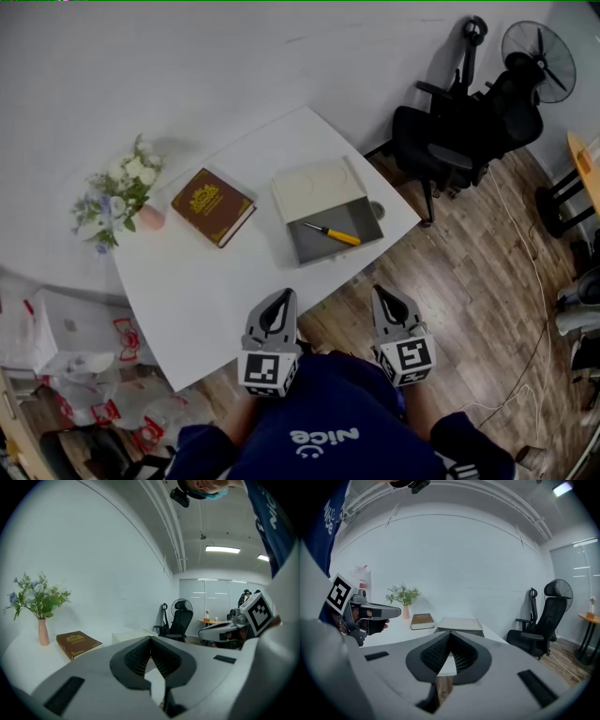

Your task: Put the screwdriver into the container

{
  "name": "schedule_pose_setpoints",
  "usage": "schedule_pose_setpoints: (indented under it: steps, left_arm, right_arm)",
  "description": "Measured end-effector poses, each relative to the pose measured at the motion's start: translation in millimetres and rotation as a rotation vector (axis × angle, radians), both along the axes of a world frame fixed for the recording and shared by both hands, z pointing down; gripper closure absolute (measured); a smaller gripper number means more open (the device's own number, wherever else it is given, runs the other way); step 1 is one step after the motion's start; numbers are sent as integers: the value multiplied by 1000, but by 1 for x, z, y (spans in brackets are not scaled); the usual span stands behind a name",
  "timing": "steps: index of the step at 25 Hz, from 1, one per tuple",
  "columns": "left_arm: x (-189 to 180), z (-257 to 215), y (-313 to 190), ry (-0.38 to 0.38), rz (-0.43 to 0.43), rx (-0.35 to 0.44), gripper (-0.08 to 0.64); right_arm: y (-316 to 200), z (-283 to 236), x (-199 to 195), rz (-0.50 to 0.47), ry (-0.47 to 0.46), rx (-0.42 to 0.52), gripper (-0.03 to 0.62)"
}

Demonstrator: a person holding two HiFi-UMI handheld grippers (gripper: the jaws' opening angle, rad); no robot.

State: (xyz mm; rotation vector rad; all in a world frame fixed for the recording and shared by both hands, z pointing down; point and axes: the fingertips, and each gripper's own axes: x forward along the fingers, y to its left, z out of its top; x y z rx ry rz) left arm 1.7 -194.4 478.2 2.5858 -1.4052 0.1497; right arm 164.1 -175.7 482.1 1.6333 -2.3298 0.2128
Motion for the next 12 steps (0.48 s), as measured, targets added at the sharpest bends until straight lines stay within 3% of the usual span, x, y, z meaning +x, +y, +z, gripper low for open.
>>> schedule_pose_setpoints:
  steps: [12]
  left_arm:
    - [6,-1,5,-9,-1,13,543]
  right_arm:
    - [5,2,5,-4,16,10,571]
